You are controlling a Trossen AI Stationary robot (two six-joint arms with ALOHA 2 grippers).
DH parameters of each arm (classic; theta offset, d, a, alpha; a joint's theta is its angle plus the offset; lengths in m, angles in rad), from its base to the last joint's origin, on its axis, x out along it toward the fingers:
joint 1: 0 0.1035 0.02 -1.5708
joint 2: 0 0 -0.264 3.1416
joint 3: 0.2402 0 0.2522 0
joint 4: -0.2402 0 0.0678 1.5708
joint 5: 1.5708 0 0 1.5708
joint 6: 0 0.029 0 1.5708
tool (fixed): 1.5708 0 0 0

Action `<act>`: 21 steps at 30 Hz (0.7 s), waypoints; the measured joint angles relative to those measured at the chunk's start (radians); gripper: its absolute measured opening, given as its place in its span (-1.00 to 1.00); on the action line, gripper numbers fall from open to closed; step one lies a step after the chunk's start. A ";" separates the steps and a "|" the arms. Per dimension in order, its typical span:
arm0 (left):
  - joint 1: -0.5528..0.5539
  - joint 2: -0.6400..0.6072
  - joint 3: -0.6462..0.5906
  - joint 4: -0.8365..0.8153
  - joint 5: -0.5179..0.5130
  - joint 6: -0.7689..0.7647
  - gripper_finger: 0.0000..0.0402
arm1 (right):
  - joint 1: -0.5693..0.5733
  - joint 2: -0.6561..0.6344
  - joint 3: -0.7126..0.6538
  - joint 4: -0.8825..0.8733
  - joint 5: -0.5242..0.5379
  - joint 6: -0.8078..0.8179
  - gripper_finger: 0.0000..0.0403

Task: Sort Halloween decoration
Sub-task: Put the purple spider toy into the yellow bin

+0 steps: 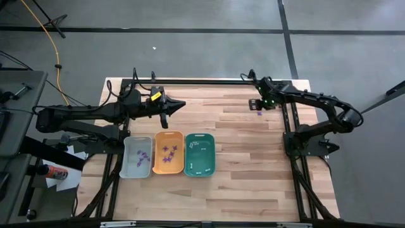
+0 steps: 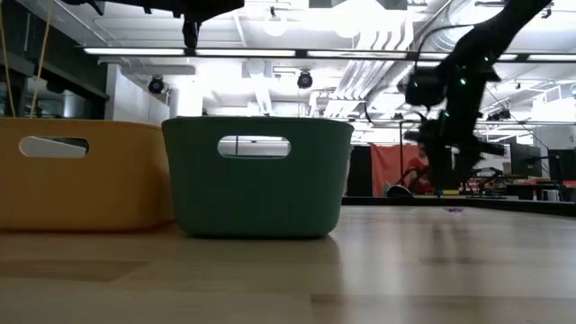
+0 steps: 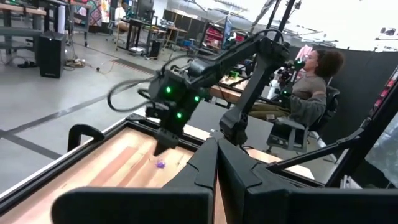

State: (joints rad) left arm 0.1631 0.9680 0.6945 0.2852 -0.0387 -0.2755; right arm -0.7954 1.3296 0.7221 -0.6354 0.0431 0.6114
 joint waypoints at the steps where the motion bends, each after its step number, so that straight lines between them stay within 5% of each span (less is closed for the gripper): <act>1: 0.000 0.000 0.000 0.000 0.000 0.007 -1.00 | -0.004 0.000 -0.021 -0.001 0.007 0.017 -0.17; 14: 0.008 0.000 0.000 0.000 -0.008 0.016 -1.00 | -0.016 -0.004 -0.212 0.204 -0.006 0.174 -0.44; 21: 0.008 0.000 0.000 0.000 -0.008 0.016 -1.00 | -0.016 -0.003 -0.219 0.217 -0.010 0.127 -0.78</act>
State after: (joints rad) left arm 0.1715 0.9680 0.6945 0.2850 -0.0463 -0.2592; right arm -0.8112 1.3266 0.5026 -0.4188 0.0334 0.7384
